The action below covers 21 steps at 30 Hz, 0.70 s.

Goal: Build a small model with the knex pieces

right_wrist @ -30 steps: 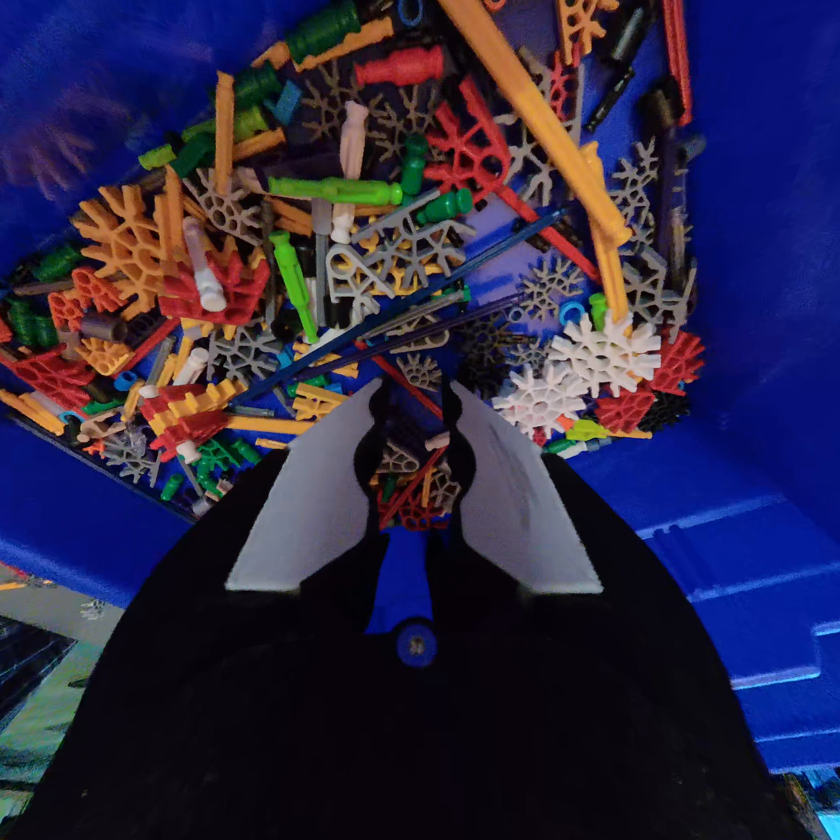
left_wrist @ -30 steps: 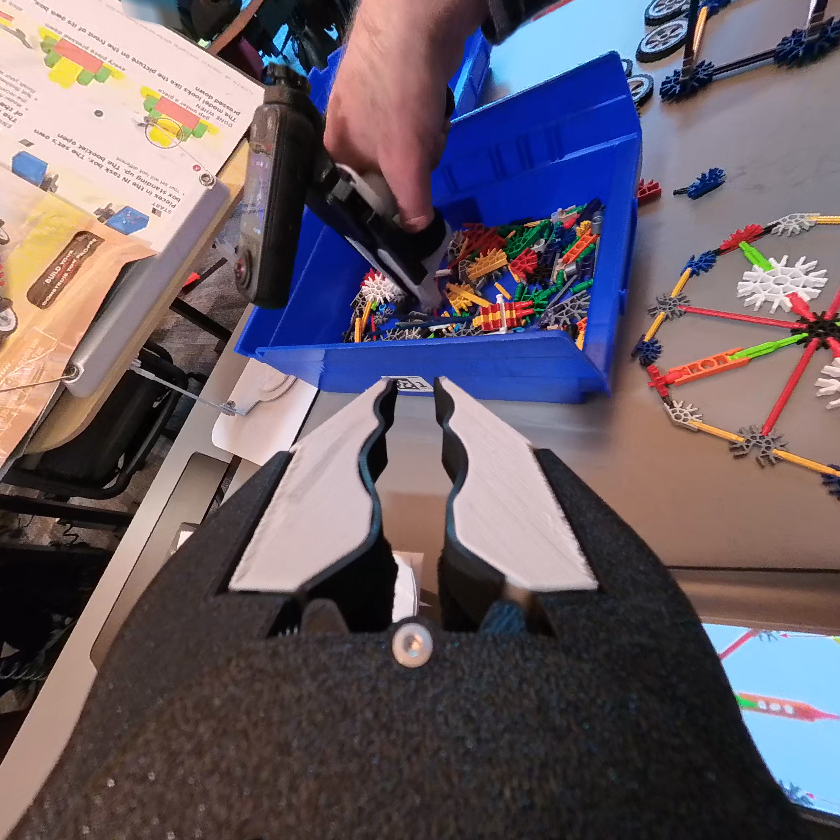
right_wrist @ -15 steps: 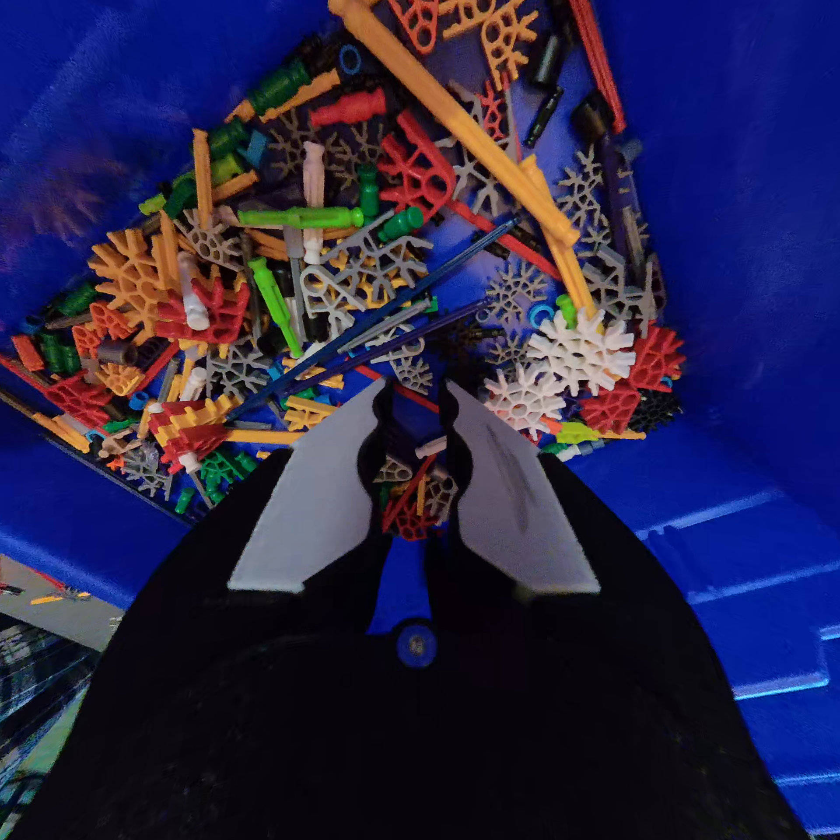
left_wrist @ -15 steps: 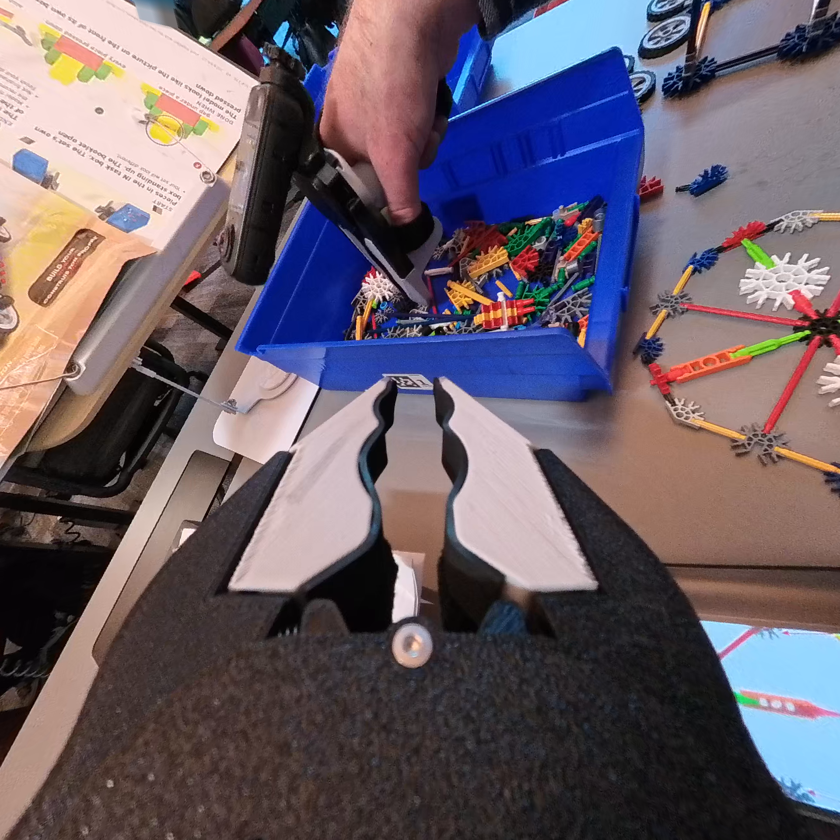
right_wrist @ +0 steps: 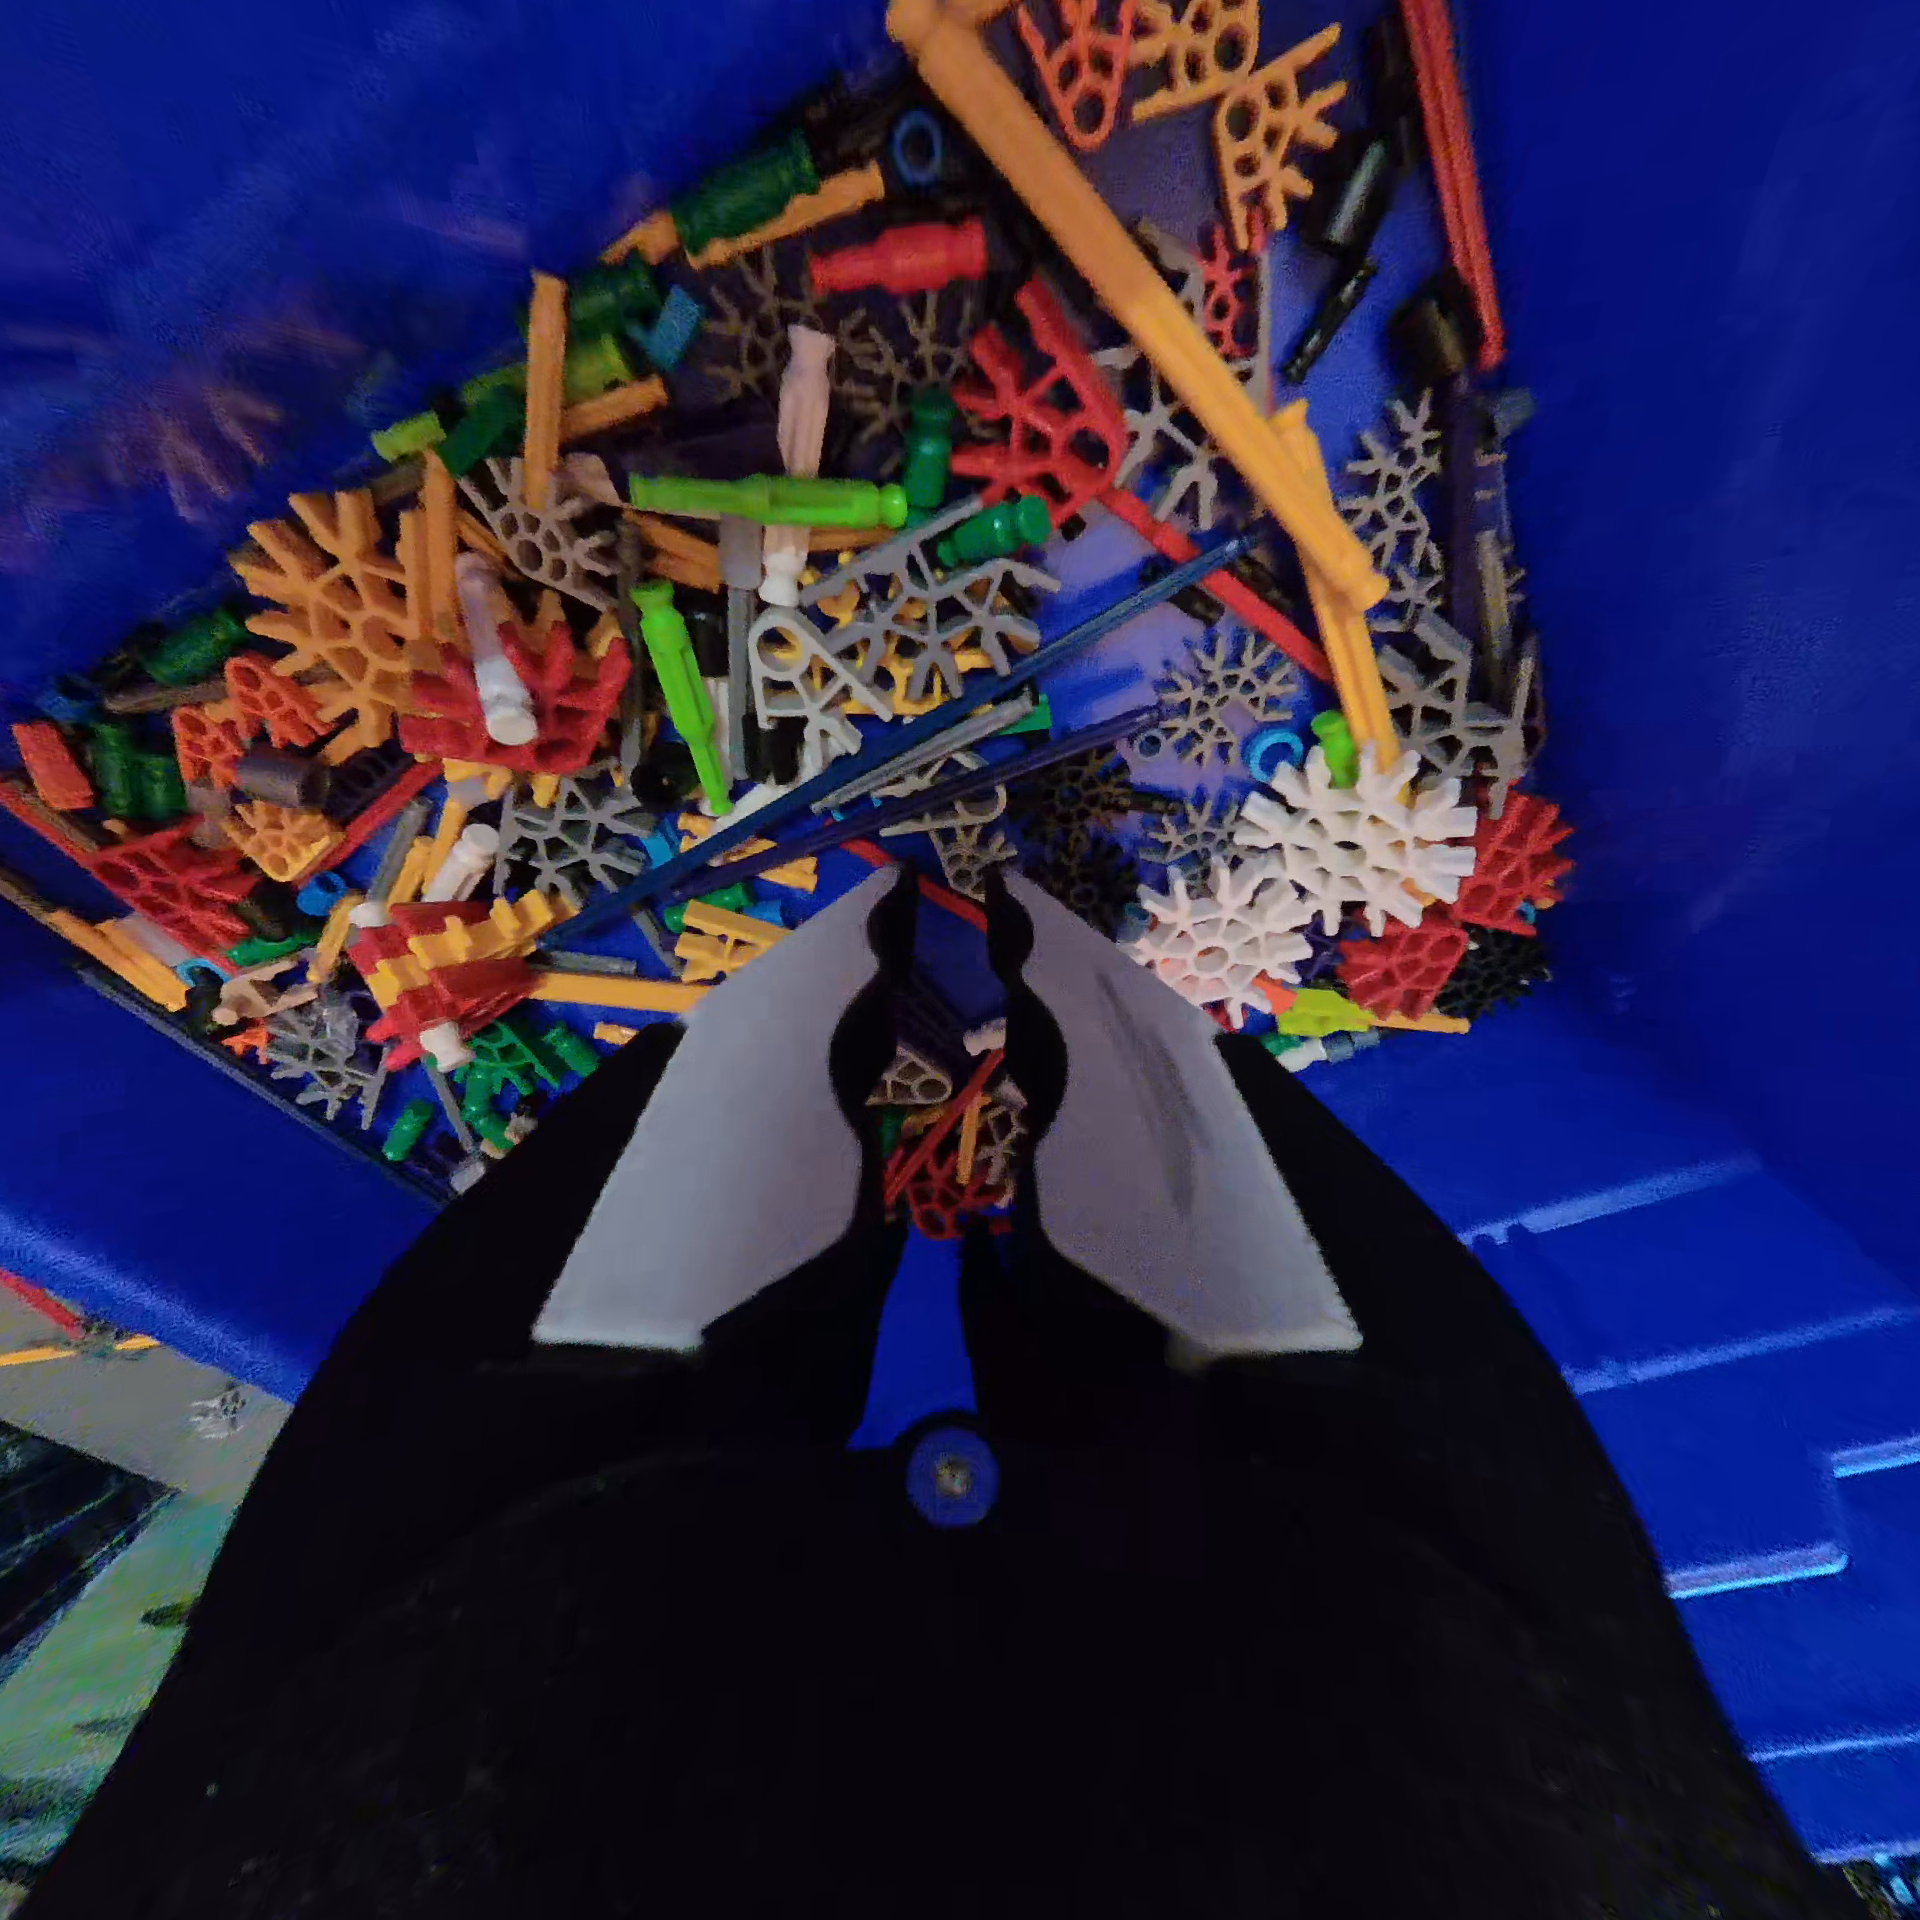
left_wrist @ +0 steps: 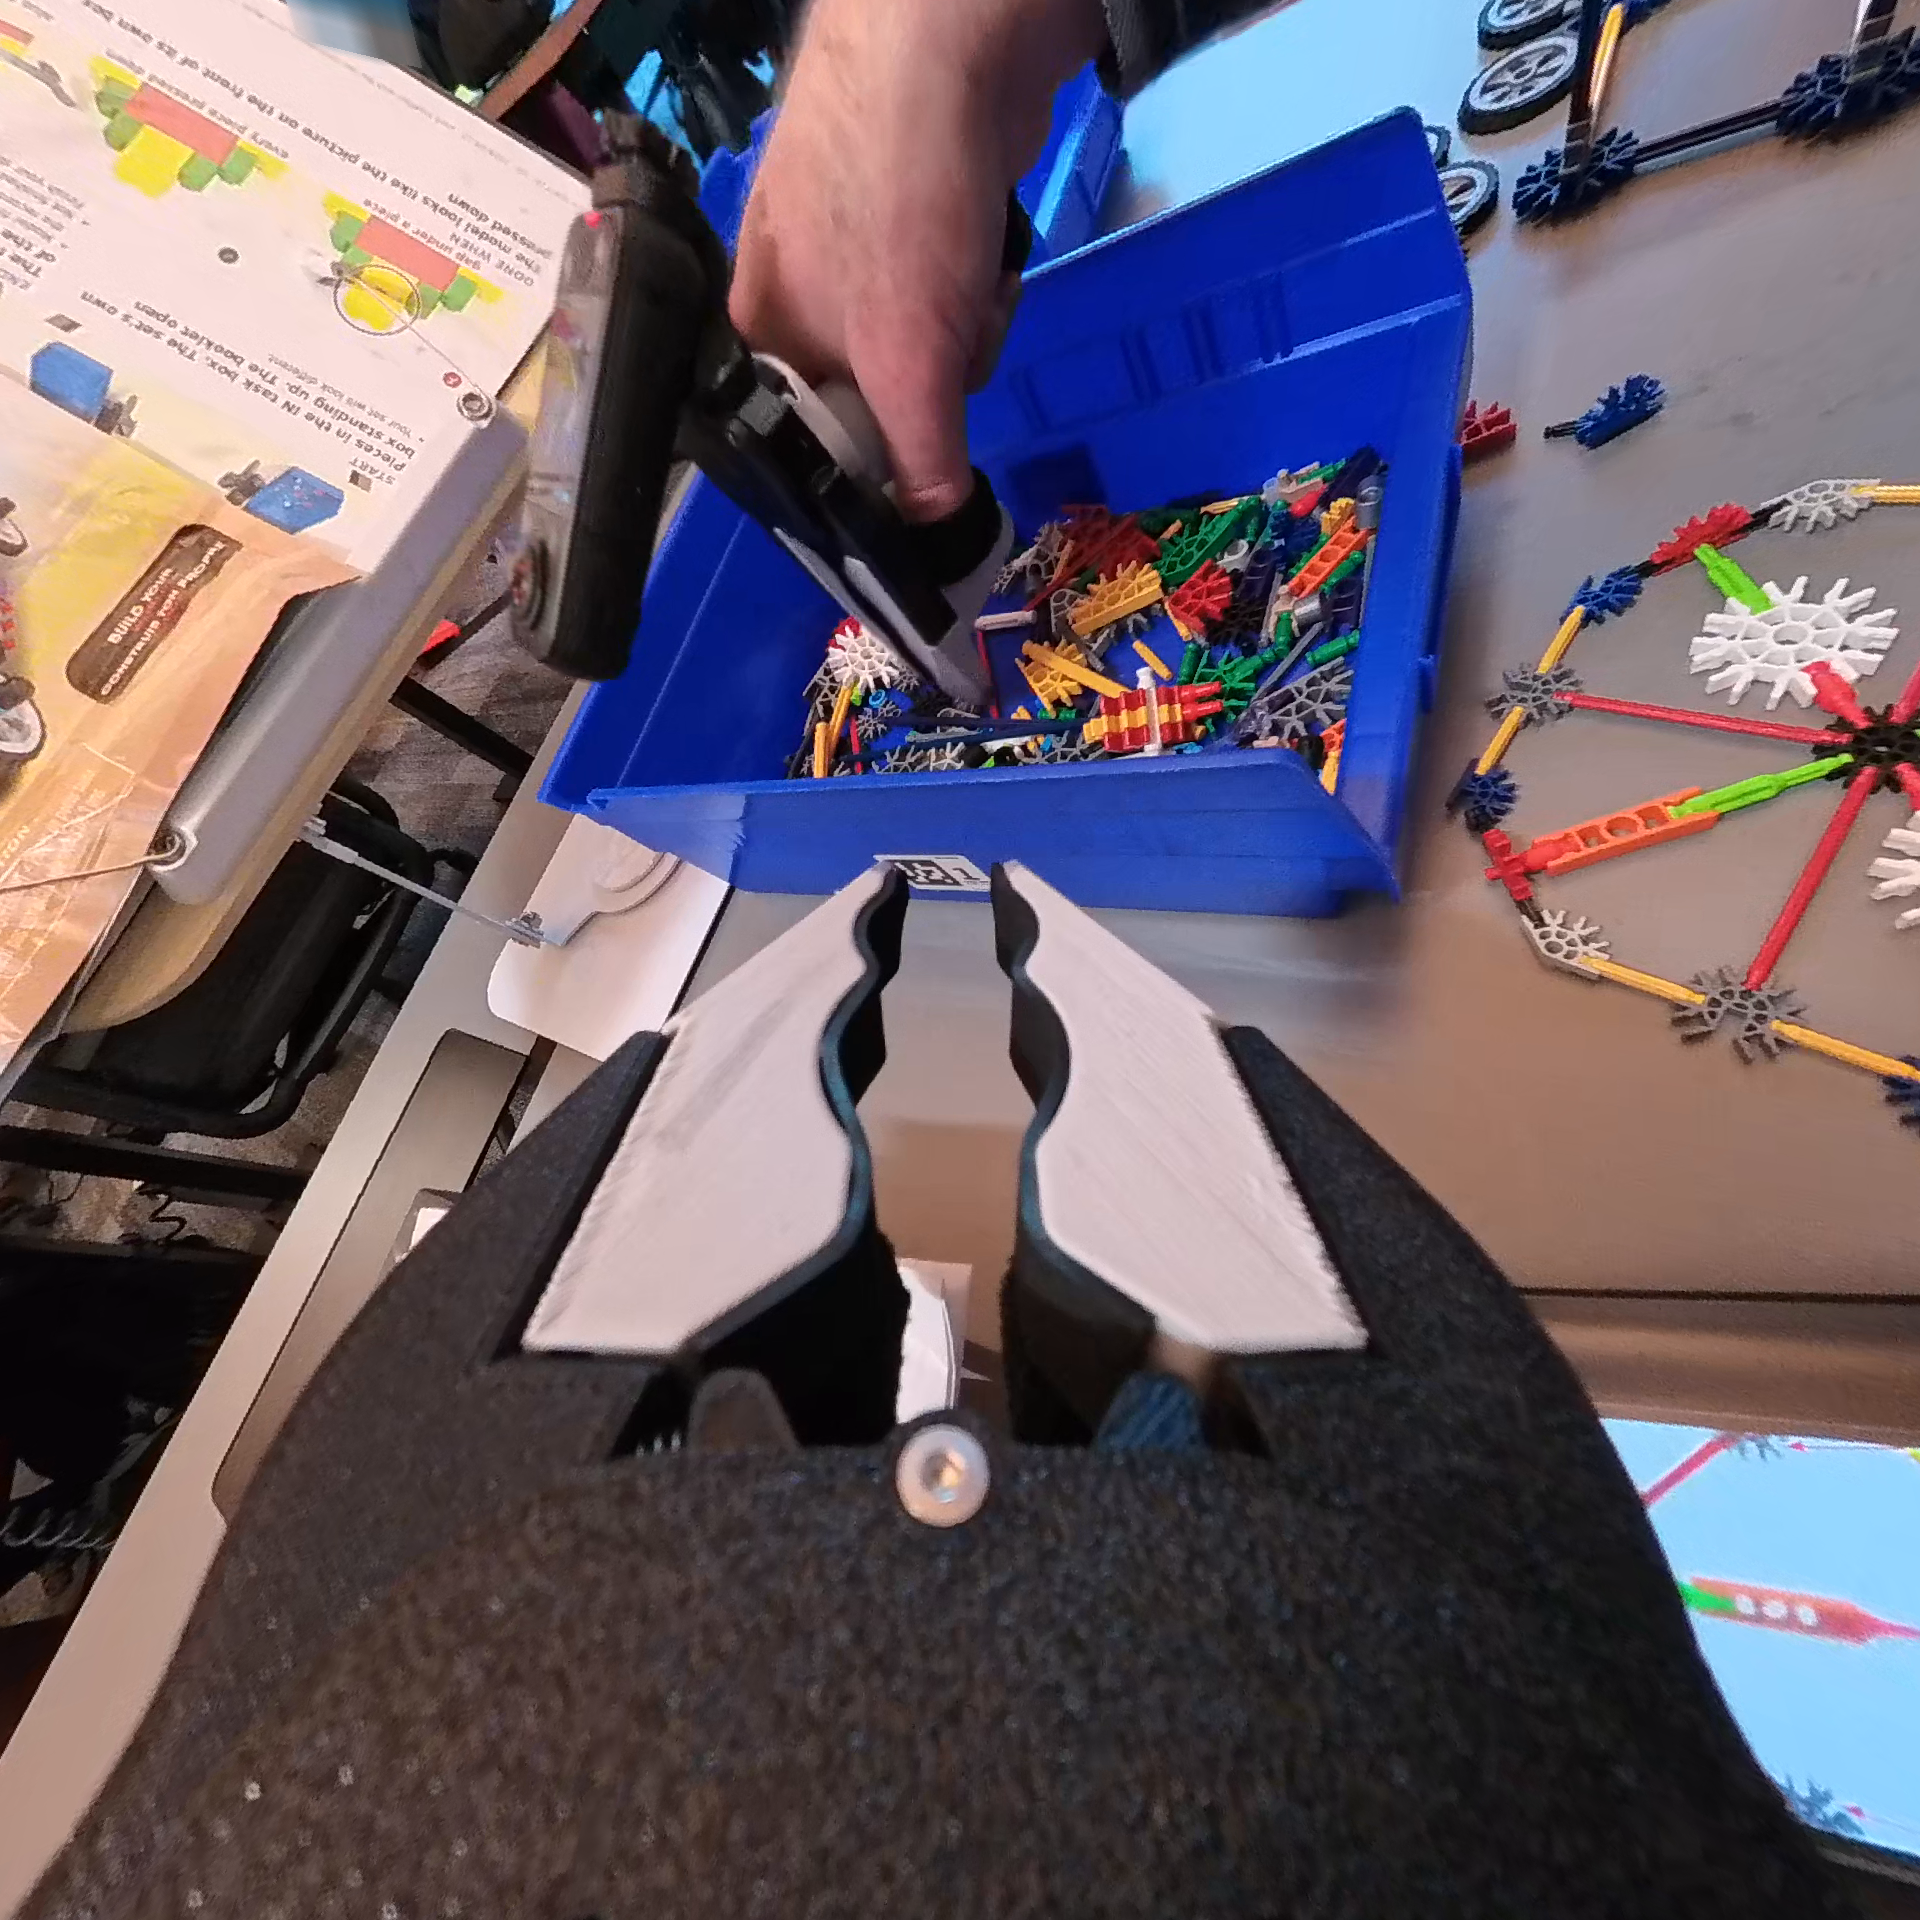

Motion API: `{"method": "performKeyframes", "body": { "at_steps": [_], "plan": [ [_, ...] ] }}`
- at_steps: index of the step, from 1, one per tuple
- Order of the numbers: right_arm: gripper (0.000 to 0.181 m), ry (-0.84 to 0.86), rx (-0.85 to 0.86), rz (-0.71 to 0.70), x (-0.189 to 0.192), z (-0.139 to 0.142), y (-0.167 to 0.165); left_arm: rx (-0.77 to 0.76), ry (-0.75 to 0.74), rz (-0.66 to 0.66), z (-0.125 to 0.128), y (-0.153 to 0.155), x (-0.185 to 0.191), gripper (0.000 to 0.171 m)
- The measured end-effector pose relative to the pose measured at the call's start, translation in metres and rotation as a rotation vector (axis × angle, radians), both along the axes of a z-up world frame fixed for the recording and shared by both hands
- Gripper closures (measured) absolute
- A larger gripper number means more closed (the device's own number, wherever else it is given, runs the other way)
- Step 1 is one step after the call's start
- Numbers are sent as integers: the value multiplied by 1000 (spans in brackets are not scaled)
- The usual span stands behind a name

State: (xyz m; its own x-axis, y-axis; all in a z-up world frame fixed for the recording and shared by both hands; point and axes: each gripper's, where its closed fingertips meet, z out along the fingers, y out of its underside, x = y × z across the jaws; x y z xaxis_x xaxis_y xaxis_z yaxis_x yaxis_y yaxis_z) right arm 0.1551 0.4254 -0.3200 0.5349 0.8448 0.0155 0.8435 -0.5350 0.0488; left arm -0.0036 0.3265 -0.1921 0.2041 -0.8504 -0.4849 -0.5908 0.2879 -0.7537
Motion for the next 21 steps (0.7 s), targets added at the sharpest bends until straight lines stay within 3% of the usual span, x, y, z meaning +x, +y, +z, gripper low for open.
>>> {"method": "performKeyframes", "body": {
  "at_steps": [5,21],
  "plan": [
    [173,37,32,-13,-1,0,7,2,5,1,-1,0,0,156],
    [157,-6,35,53,3,0,3,-1,2,-1,0,0,0,156]
  ]
}}
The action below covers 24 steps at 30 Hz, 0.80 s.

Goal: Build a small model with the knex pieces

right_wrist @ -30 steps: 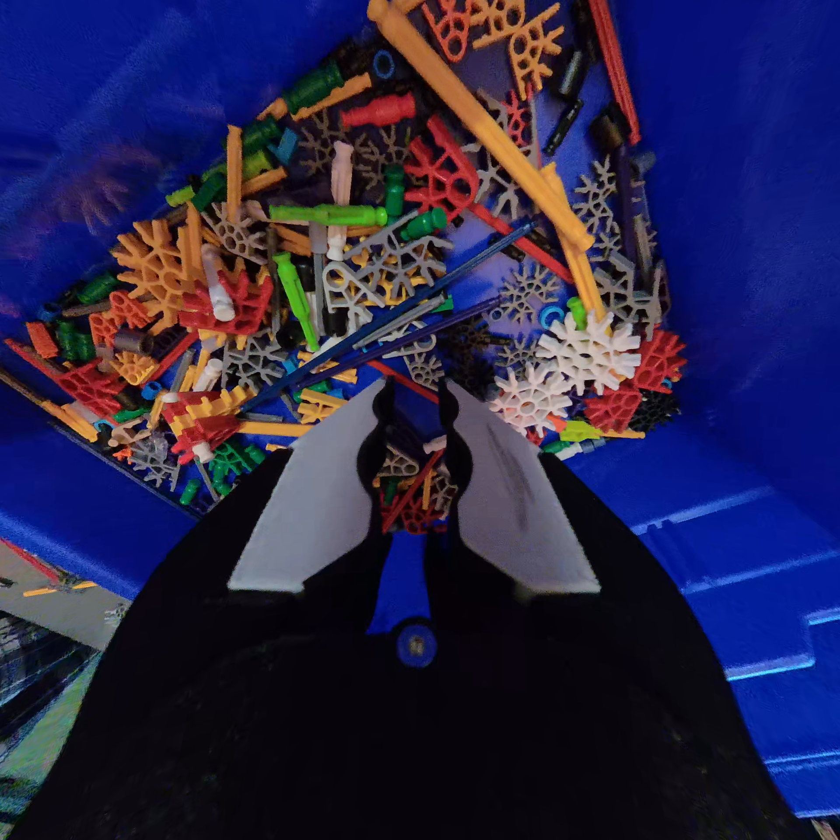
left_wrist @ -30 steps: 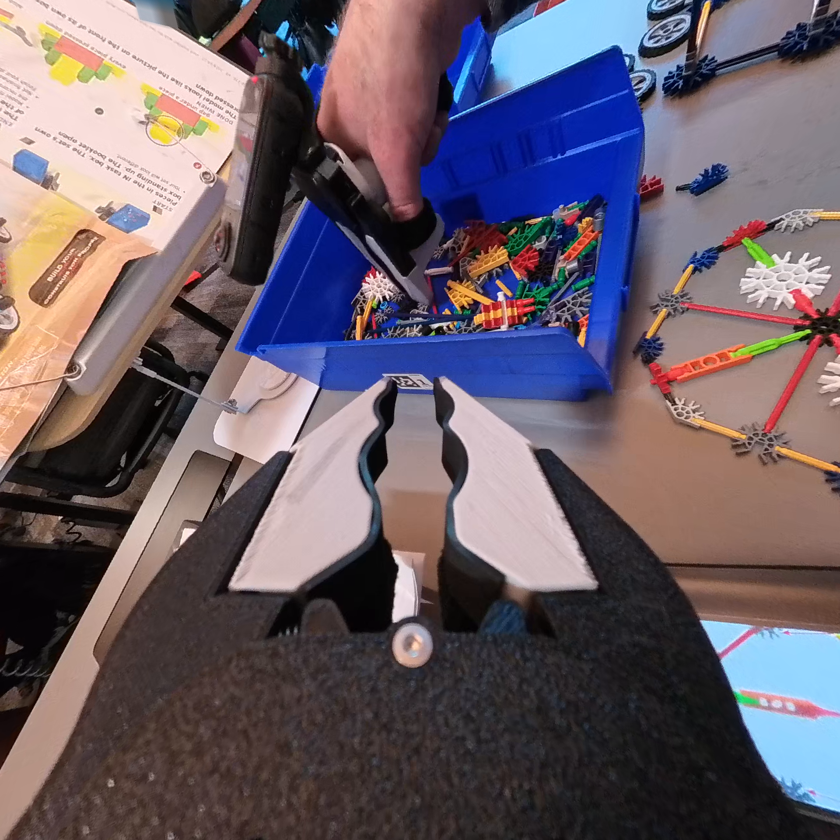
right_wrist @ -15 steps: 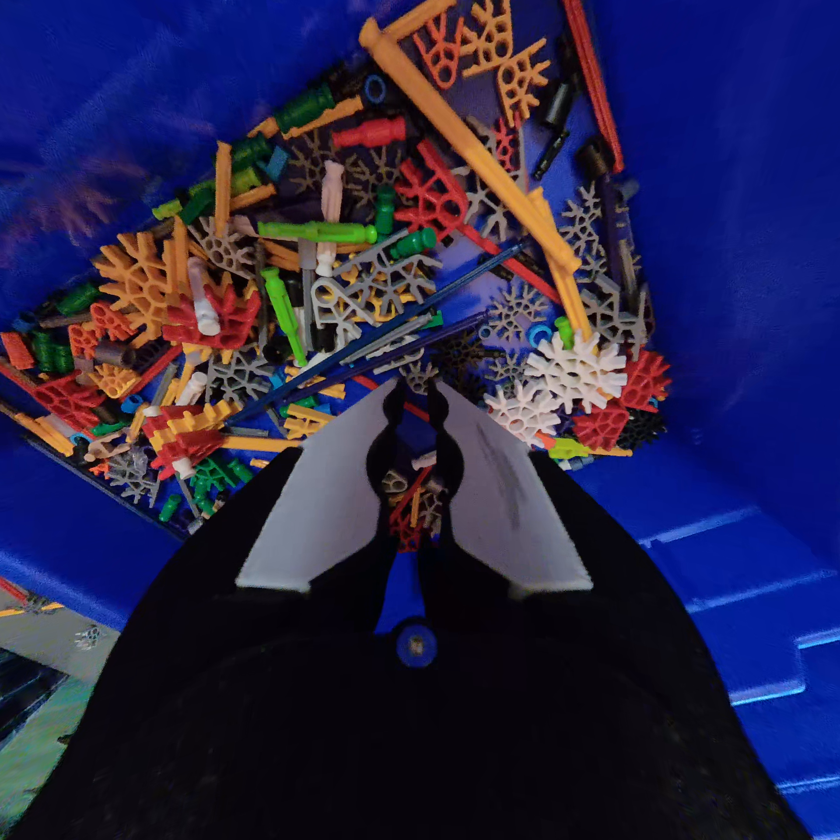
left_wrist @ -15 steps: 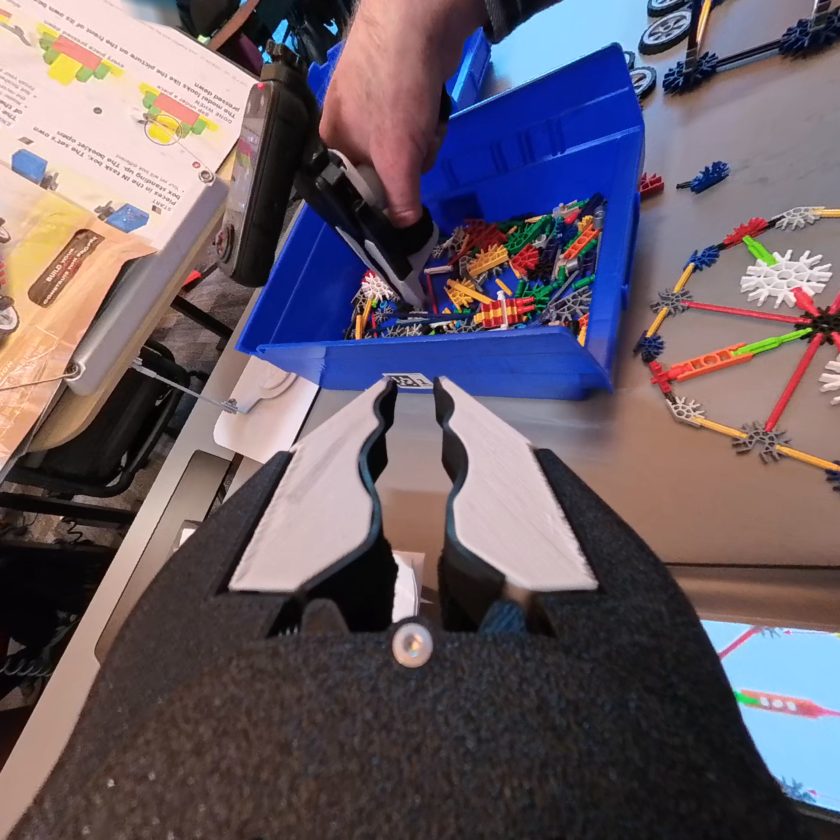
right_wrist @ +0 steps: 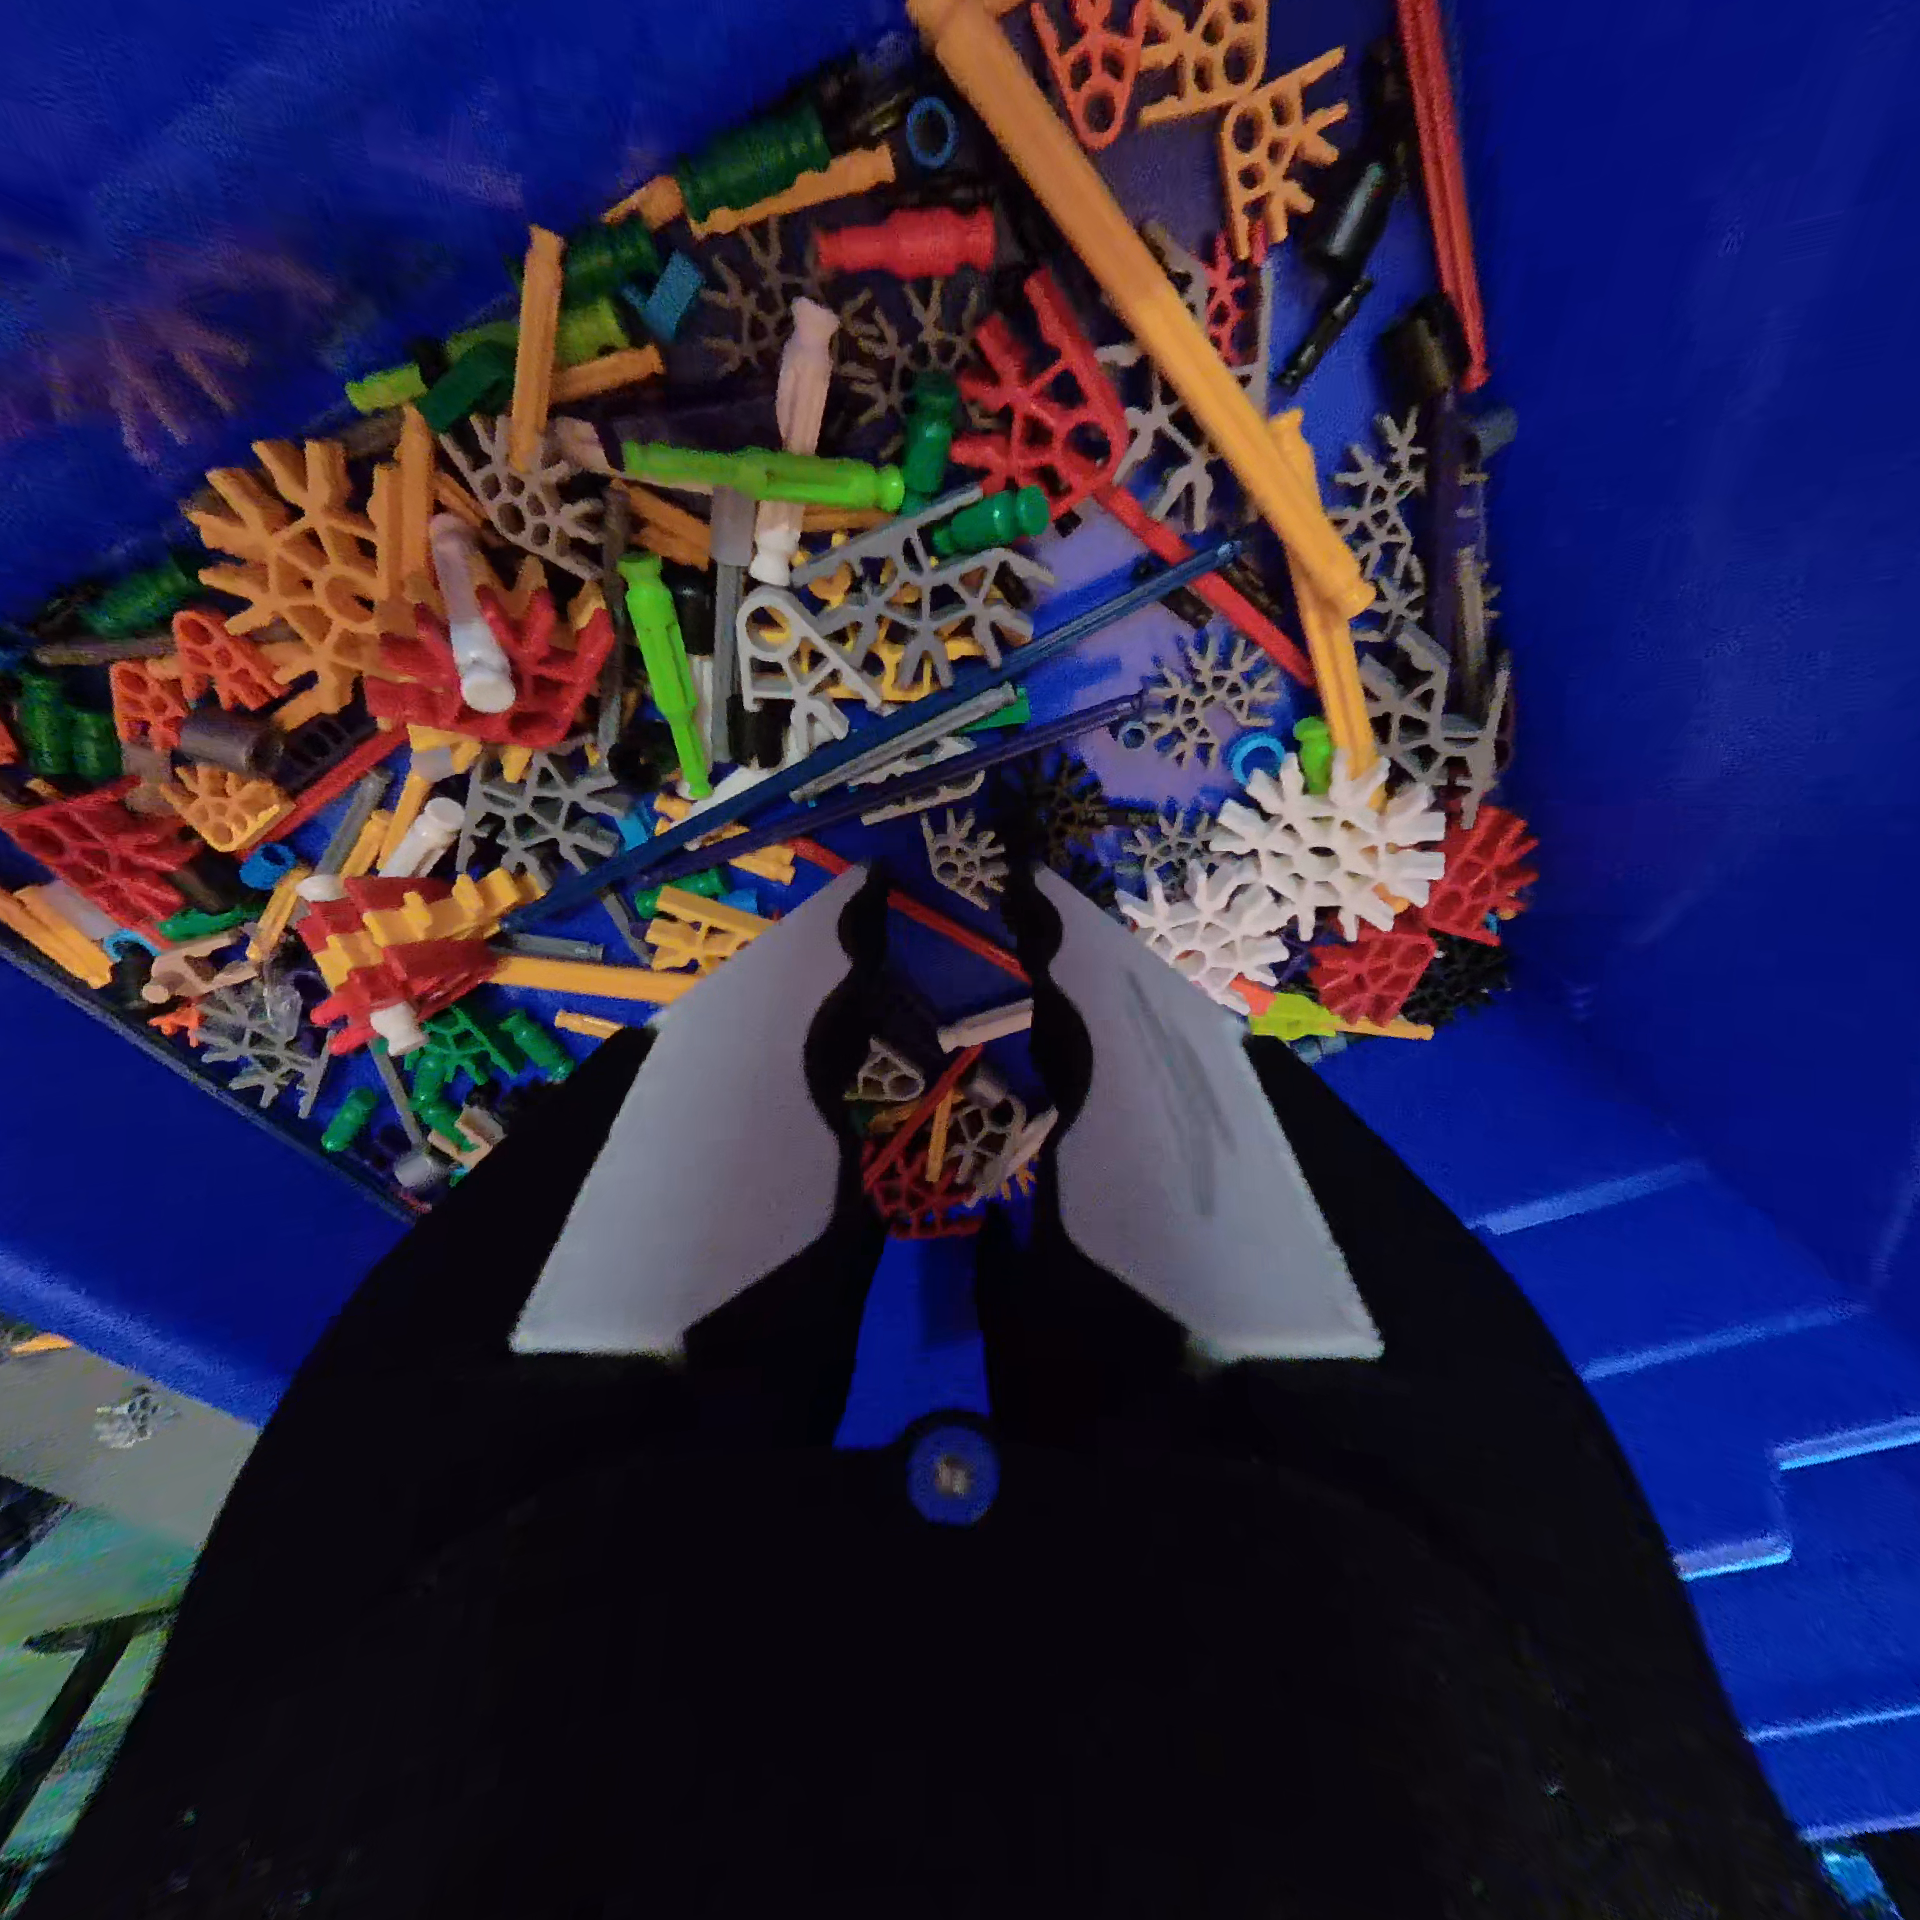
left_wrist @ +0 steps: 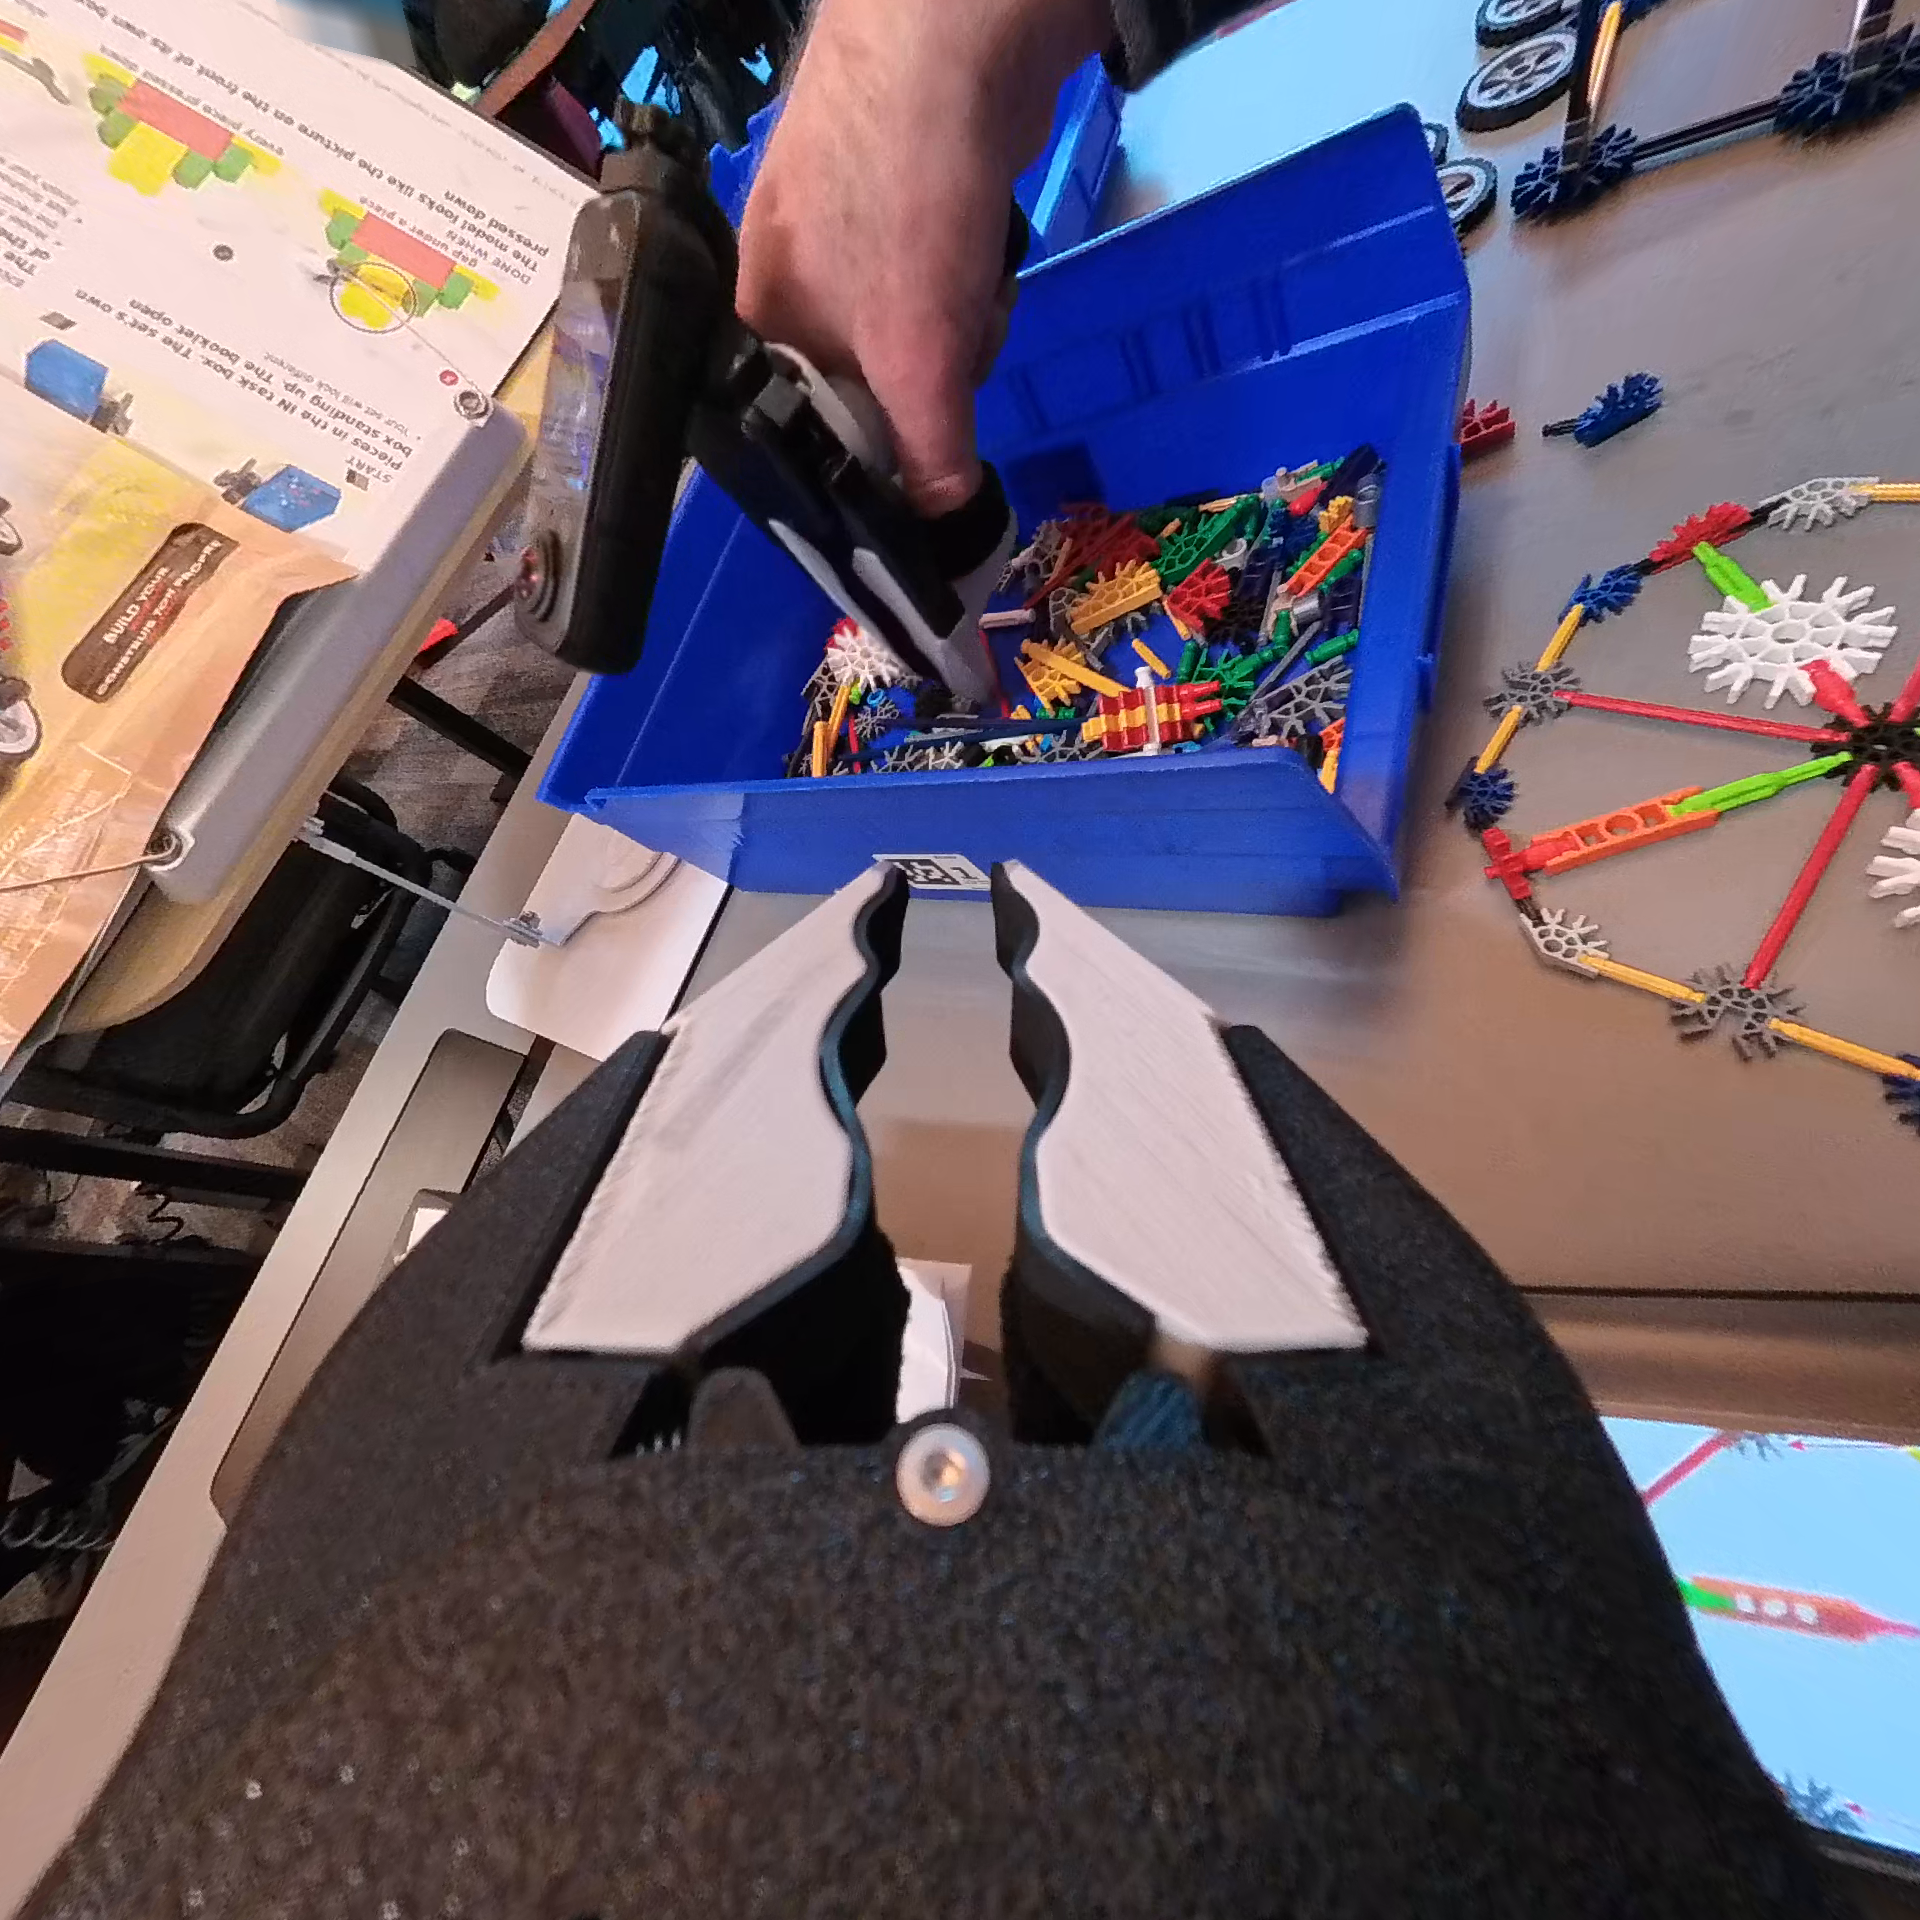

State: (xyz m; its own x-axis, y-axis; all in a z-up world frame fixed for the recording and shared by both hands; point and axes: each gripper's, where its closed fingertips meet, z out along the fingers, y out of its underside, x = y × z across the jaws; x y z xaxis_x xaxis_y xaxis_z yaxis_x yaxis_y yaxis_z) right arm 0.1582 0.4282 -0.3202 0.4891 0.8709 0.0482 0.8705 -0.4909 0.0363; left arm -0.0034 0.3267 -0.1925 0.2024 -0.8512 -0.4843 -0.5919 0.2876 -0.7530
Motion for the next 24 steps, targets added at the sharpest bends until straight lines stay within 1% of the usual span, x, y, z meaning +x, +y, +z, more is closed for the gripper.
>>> {"method": "performKeyframes", "body": {
  "at_steps": [2,4,7,9,11,14,15,18,21,24],
  "plan": [
    [157,7,-16,17,1,0,-3,1,1,0,0,0,0,156],
    [164,2,-30,9,4,1,-6,1,2,1,0,0,0,156],
    [163,1,-32,-35,9,2,-5,2,3,1,0,0,0,156],
    [163,35,2,-22,4,7,0,2,3,1,0,0,0,156],
    [163,65,-22,-24,-1,9,-3,1,3,1,-1,0,0,156],
    [163,73,-74,-39,-2,3,-8,3,4,1,-1,0,0,156],
    [167,78,-78,-52,-2,2,-7,3,4,1,-1,0,0,156],
    [164,79,-47,-90,2,2,3,3,4,1,-1,0,0,156],
    [140,54,12,-88,5,2,11,4,6,0,-1,0,0,156],
    [144,63,-8,-67,3,6,3,4,6,0,-2,0,1,156]
  ]
}}
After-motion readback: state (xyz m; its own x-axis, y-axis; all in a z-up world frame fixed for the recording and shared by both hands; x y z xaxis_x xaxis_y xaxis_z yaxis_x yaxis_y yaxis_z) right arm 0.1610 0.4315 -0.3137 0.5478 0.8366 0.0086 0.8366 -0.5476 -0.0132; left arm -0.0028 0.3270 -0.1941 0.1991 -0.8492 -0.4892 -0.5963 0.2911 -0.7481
